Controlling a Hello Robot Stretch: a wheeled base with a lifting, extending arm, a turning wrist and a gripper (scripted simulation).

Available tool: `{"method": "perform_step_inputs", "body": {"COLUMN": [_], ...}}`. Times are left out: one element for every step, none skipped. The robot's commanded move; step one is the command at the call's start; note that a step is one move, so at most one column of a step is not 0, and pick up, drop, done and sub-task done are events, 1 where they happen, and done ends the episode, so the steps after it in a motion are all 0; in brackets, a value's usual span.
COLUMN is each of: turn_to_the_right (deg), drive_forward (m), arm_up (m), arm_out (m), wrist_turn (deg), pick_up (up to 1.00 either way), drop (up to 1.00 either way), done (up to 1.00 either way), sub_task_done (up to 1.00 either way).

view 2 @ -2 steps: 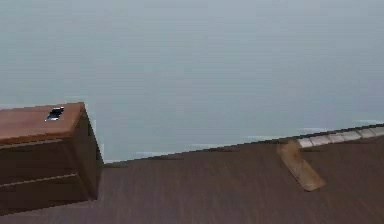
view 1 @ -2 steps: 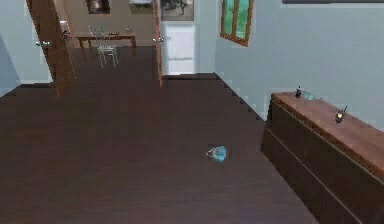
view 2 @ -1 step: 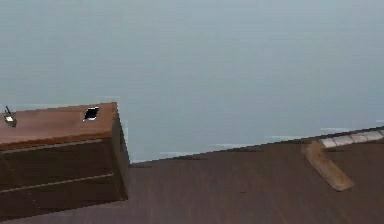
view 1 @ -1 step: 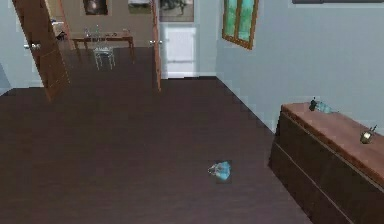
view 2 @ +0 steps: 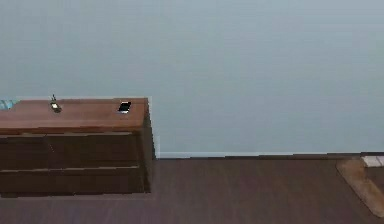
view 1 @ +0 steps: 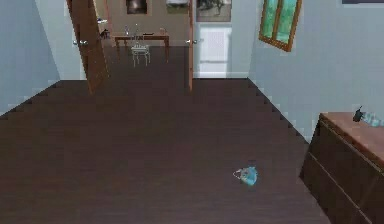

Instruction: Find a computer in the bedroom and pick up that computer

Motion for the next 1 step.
{"method": "perform_step_inputs", "body": {"turn_to_the_right": [0.0], "drive_forward": [0.80], "arm_up": [0.00], "arm_out": [0.00], "wrist_turn": [0.0], "pick_up": [0.00], "drop": [0.00], "done": [0.00], "sub_task_done": [0.00]}}
